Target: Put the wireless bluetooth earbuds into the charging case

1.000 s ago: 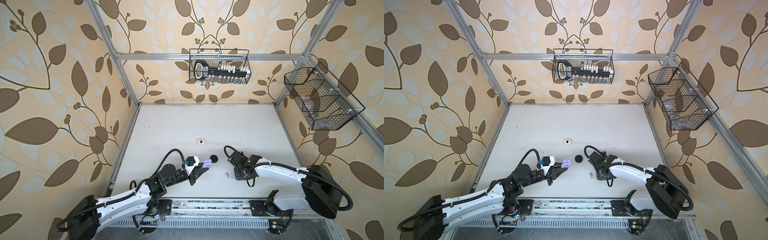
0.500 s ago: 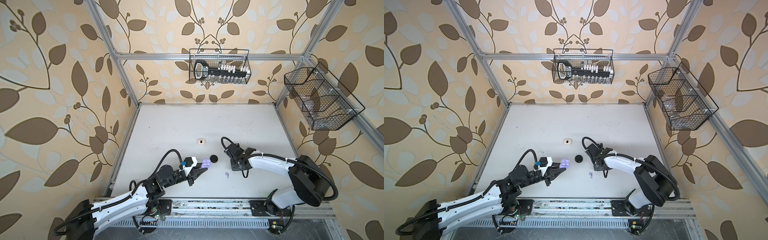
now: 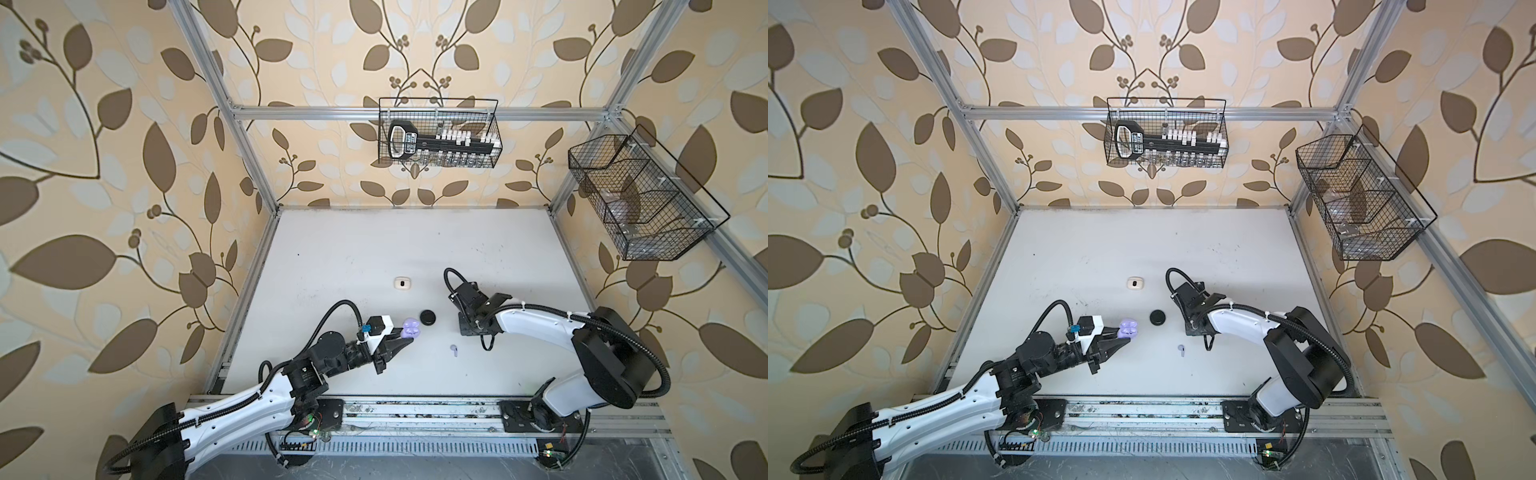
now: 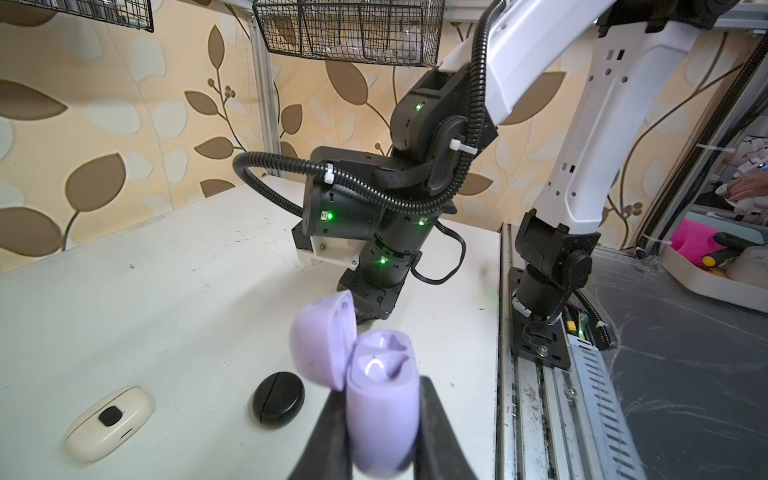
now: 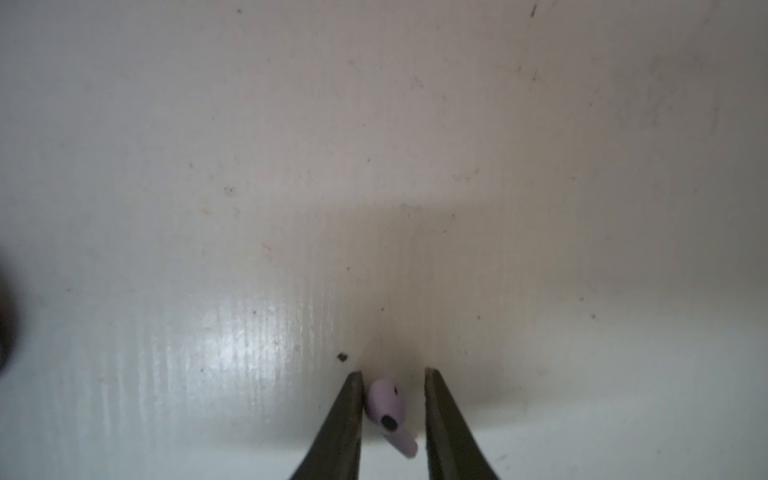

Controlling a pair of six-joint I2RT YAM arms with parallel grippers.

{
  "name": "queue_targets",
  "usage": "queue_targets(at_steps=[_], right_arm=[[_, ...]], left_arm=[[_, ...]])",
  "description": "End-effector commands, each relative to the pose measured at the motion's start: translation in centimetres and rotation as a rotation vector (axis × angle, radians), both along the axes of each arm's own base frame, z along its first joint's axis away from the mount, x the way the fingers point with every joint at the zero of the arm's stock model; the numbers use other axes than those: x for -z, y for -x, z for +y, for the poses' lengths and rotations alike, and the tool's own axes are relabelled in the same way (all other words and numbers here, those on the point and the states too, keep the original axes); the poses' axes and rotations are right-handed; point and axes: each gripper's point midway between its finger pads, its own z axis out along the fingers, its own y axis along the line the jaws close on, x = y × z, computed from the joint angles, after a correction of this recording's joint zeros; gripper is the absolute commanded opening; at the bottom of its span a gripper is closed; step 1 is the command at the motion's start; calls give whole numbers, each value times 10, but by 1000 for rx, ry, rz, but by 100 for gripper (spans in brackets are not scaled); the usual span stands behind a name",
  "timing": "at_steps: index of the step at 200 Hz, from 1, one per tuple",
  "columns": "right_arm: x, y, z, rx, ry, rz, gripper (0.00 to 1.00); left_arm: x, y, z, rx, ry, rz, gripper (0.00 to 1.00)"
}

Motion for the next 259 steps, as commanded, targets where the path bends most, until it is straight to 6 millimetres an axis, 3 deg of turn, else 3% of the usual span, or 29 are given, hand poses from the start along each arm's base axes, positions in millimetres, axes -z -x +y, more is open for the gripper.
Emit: queue_targets(at_steps=[1,53,82,141,179,259], right_arm=[[24,32,-1,4,-35,142,27],[36,44,5,53,-121,168,24],[37,49,-1,98,-132,151,16],[29,54,8,222,-333,55,18],[9,38,21,294,-517,-86,17],[-42,19,23,364,-779,-390,20]], left_arm=[[-11,4,1,14,29,-41,0],[-14,9,5,21,39,-44,0],[-12,9,6,15,36,-41,0],[-10,9,8,10,36,-51,0],[4,3,-1,18,3,-35,0],[33,-14,-47,94,-27,52,0]])
